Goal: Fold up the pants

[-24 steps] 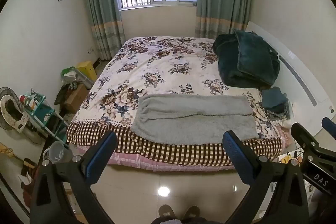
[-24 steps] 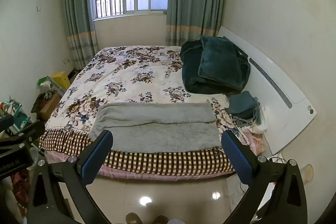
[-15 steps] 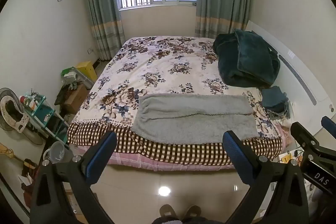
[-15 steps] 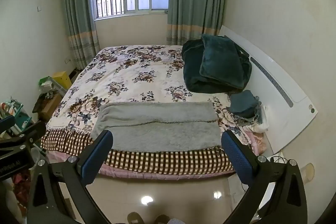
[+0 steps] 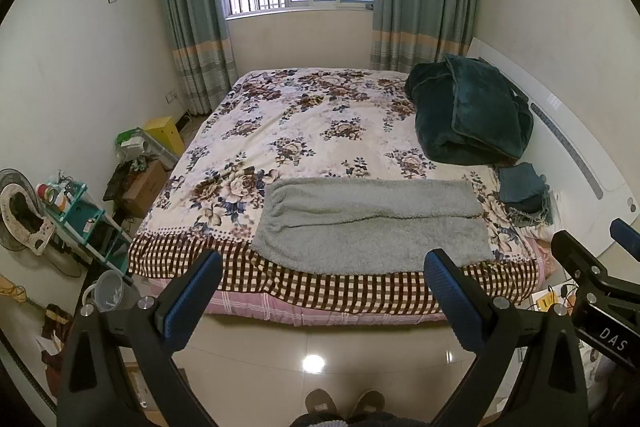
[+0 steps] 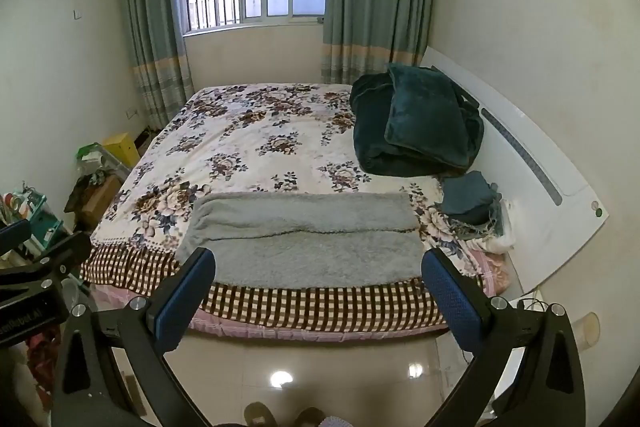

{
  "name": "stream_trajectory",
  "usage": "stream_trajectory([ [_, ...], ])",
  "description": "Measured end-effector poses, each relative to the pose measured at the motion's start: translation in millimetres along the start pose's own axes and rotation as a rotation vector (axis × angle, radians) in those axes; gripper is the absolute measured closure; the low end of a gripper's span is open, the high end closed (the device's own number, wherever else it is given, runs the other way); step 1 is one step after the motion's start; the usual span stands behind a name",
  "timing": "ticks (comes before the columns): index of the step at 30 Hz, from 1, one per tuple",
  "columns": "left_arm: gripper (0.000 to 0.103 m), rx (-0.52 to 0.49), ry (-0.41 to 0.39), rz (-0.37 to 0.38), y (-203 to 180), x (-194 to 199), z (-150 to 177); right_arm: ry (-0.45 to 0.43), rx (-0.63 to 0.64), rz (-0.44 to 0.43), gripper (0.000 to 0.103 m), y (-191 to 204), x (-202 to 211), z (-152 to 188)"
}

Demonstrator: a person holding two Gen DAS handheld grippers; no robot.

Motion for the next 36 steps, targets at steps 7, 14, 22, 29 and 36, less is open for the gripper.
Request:
stream_trajectory([
  [7,0.0,0.001,-0.002,0.003,0.8,2.5,3.7,0.005,0.0,-0.001,0.0,1.0,-1.9,0.6],
  [14,0.0,-0.003,0.004,0.0,-2.7,-2.2,-1.2,0.002,0.001,-0.004,0.0,5.2,-2.6,1.1],
  [22,0.0,-0.01,0.0,0.003,-11.5,1.7,-5.1,0.004,0.0,-0.015,0.0,7.2,-0.6,-1.2],
  [29,0.0,-0.01,0.001,0.004,-15.1,2.5,-5.8,0.005,-0.002,-0.018,0.0,4.7,-0.1,-4.2],
  [36,0.0,-0.011,0.0,0.005,-14.3,2.6,-5.9,0.005,-0.006,-0.026,0.0,5.0,2.0,-5.3],
])
Point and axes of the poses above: each gripper's, at about its wrist camera, not at the fingertips, and x roughly against the way its jaws point, y to its left, z to its underside, the point moved 7 cm from there along -x, roughly the way its jaws point, and after that the axes turned 15 degrees about -z, right-handed, at the moved point
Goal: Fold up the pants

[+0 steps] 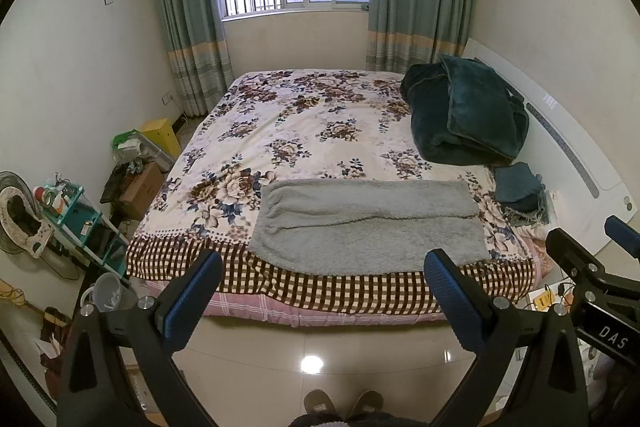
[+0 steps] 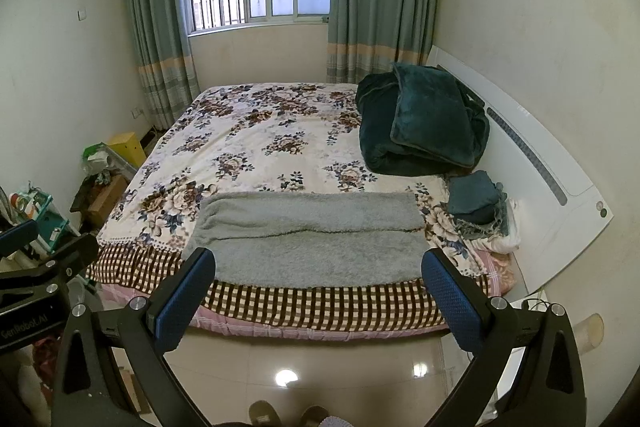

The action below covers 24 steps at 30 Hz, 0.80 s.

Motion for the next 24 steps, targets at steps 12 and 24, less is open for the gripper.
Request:
stream_trajectory([
  [12,0.0,0.002,-0.003,0.003,-8.1,5.2,-4.6,-0.002,0.002,0.002,0.0,0.1,2.3,-2.6],
  [24,0.0,0.001,-0.006,0.002,-15.1,7.6,-13.9,-0.003,0.001,0.003,0.0,0.7,2.5,-2.1],
])
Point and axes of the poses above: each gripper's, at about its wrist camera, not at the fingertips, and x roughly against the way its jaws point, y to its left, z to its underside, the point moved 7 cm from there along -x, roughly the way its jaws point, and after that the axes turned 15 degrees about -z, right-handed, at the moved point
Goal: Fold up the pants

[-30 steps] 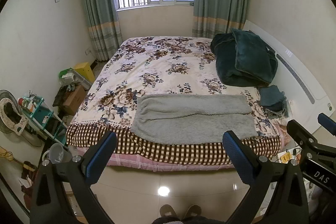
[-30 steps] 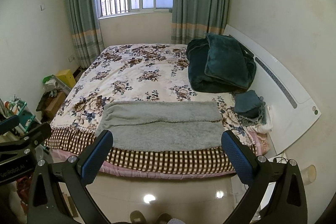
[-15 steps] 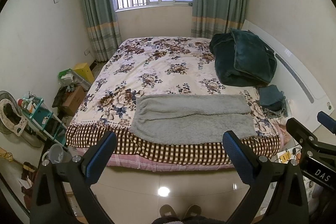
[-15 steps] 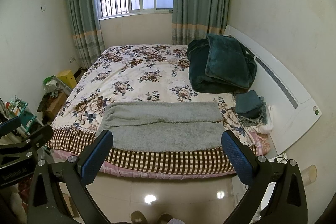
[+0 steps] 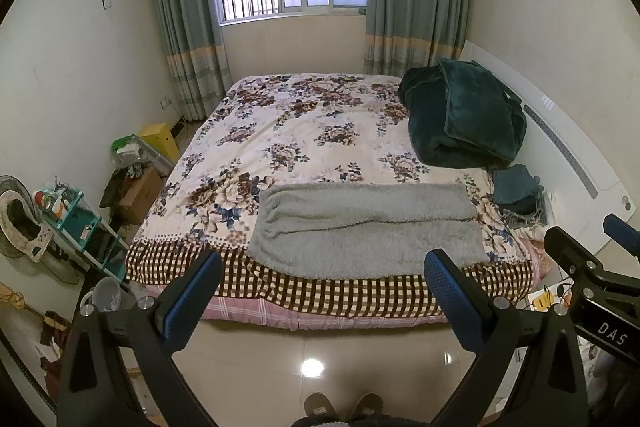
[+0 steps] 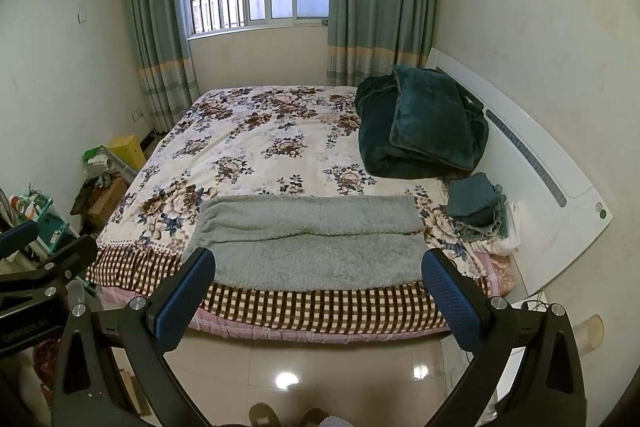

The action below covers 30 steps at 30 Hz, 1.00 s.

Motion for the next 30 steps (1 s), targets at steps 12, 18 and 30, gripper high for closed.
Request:
stream_trajectory([
  [12,0.0,0.026,0.018,-0.046,-13.8,-24.1,-14.9,0.031,-0.043,0.004,0.0,-30.1,-19.5,-8.3],
  [18,0.0,0.053,0.013,-0.143,-26.7,-59.4,-25.6,0.037,-0.069,0.01,0.0,-71.8,-62.2,-15.6],
  [30,0.0,0.032,0.092,-0.207,-75.6,-169.5,-57.5,0.084,-0.167,0.008,0.0,-169.0,-204.0,-68.8],
])
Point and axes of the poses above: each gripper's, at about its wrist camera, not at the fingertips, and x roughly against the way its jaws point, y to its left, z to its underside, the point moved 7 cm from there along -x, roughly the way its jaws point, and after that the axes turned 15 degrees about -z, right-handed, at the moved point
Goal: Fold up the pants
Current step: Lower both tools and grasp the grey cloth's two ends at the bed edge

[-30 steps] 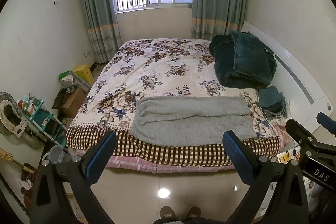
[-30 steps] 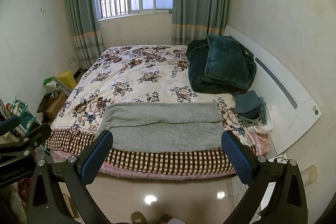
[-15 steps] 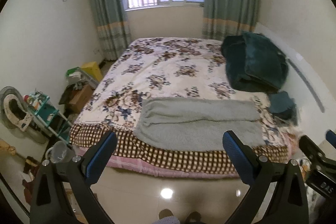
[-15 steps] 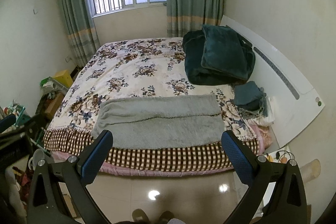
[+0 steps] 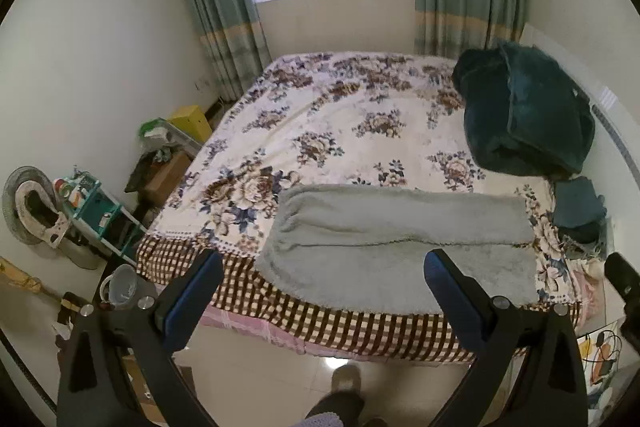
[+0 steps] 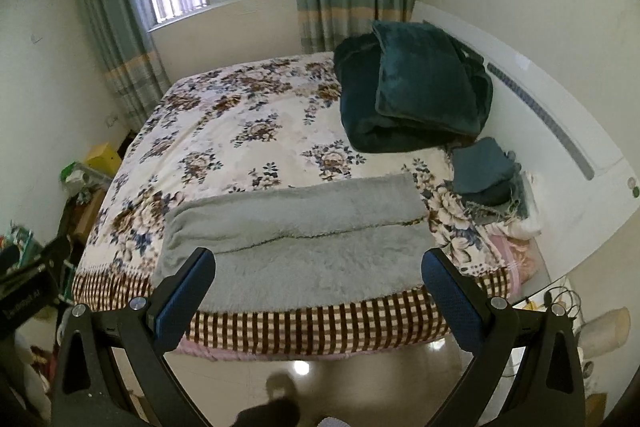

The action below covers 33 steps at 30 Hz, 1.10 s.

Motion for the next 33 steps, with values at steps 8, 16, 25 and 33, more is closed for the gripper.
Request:
stream_trajectory([
  [8,0.0,-0.015,0.165,0.011,-71.0,-136.5,-57.0,0.055,-0.102,0.095,0.0,-69.4,-143.4,-72.4],
  [16,0.0,0.097,0.567,0.047,-153.2,-362.1,-75.2,0.217,-0.374,0.116,0.0,-170.0,-381.6,-125.2],
  [25,0.0,0.207,0.846,-0.035,-233.0,-570.7,-42.0,0.428,-0.64,0.165,0.0,-287.3,-650.5,-98.3],
  [33,0.005,0.258,1.041,-0.052,-306.5,-671.0,-14.1,0.495,-0.834,0.279,0.0,-364.0,-764.8,-37.4],
])
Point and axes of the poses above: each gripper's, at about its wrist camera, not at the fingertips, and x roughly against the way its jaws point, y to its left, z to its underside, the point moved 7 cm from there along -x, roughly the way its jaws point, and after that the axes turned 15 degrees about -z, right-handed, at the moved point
